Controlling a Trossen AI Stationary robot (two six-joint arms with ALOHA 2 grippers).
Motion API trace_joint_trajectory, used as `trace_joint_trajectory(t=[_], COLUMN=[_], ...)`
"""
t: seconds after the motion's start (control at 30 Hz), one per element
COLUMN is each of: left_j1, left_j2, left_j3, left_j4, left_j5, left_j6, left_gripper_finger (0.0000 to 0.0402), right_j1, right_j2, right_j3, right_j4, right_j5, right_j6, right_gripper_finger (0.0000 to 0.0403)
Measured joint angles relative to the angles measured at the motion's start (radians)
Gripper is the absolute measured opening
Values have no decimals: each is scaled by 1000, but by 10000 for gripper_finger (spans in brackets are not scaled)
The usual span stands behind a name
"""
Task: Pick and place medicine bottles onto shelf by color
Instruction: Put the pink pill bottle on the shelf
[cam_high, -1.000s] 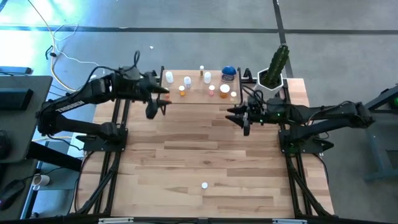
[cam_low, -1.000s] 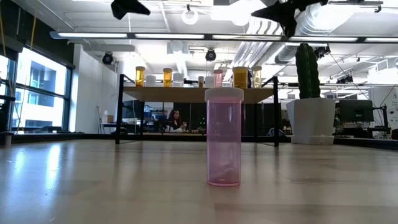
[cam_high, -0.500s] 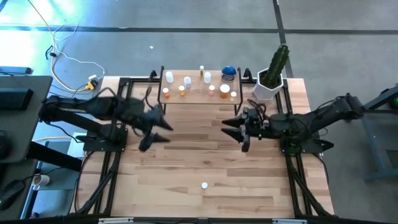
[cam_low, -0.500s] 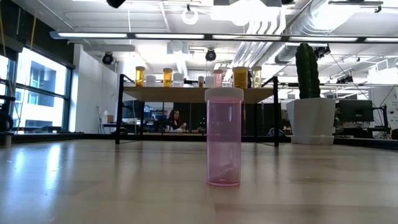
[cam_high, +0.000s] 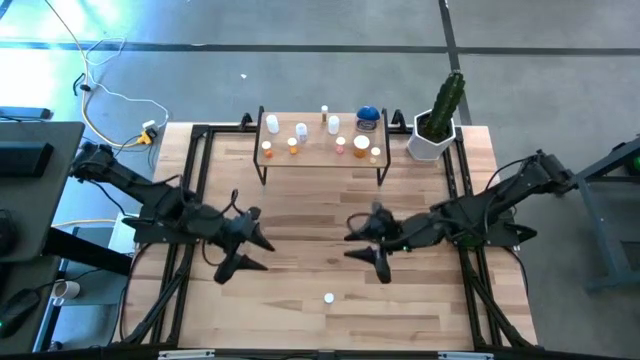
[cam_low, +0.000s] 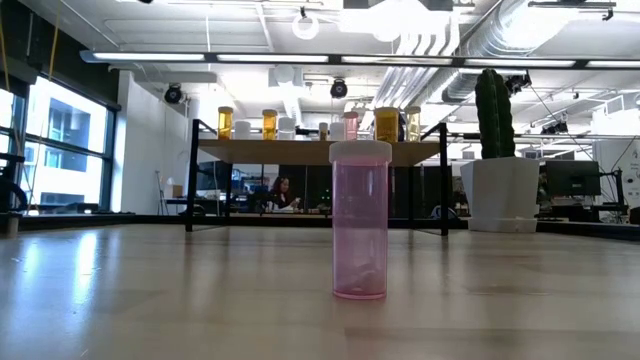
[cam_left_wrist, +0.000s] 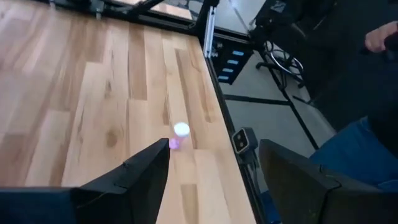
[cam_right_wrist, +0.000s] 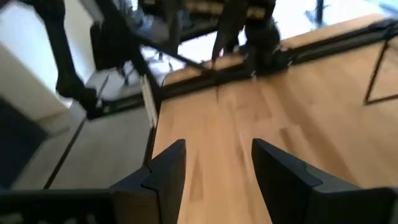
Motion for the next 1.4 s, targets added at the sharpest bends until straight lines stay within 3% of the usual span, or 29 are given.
trace_joint_trajectory(t=[0.27, 0.57, 1.4], left_j1=[-115, -172, -176], left_j2=[0, 0, 0], left_j3=[-48, -48, -48], left_j4=[51, 51, 42], left_j5=[-127, -242, -280], left_j6=[-120, -161, -169], left_gripper_finger=[236, 236, 236], right_j1=[54, 66, 66], right_j2=[137, 312, 524], right_j3=[0, -1, -2], right_j4=[13, 210, 260], right_j5=[-104, -219, -228], right_j6=[3, -26, -220], right_gripper_finger=[174, 174, 174])
